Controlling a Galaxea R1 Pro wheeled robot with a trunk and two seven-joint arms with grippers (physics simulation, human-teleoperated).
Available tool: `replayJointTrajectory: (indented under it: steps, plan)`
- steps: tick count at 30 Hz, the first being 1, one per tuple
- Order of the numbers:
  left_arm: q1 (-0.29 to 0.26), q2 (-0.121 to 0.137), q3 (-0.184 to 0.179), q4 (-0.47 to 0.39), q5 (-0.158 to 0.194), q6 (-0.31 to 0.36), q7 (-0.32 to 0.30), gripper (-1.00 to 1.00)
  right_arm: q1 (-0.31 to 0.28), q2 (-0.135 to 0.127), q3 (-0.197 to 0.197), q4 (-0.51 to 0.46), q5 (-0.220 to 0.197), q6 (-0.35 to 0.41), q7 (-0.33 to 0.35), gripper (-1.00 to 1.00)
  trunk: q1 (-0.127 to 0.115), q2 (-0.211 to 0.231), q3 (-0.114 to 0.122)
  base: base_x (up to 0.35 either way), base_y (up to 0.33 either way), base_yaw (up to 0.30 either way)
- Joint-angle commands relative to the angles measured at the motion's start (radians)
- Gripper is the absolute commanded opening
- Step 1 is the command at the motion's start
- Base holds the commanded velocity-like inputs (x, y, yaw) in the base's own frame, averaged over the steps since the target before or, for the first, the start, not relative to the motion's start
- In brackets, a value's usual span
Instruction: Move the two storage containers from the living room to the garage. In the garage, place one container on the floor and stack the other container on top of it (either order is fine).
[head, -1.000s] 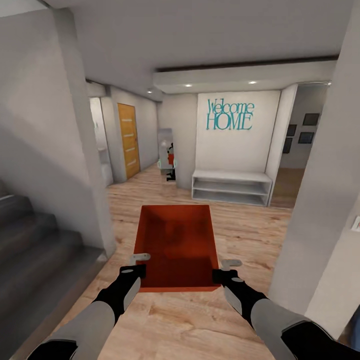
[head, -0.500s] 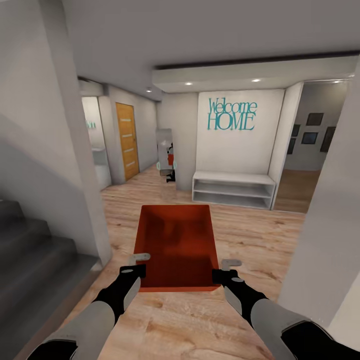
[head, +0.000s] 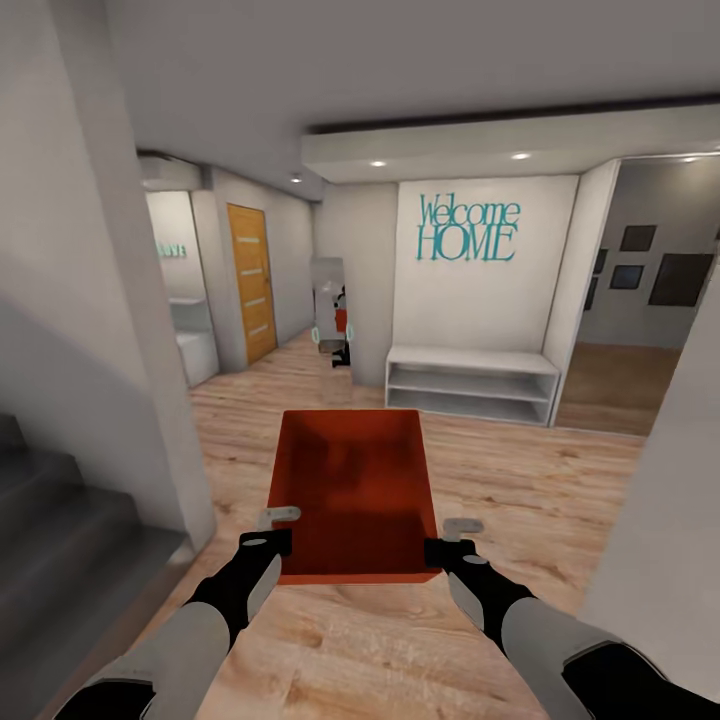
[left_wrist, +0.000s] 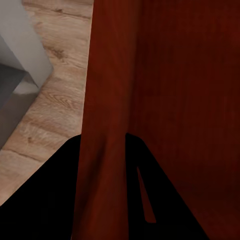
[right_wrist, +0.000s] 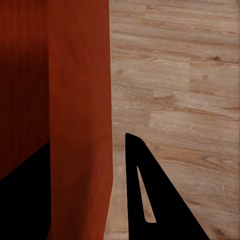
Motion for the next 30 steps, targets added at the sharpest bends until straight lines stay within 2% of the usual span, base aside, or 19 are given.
replayJointTrajectory:
  steps: [1, 30]
  plan:
    - [0.000, 0.006, 0.025, -0.002, -0.012, 0.009, 0.021, -1.00, 0.000, -0.002, -0.031, -0.001, 0.000, -0.005, -0.006, -1.00, 0.001, -0.001, 0.000, 0.325, 0.000, 0.000]
    - [0.000, 0.007, 0.025, -0.003, -0.013, 0.009, 0.020, -1.00, 0.000, -0.002, -0.031, -0.001, 0.003, -0.005, -0.006, -1.00, 0.001, -0.001, 0.000, 0.325, 0.000, 0.000]
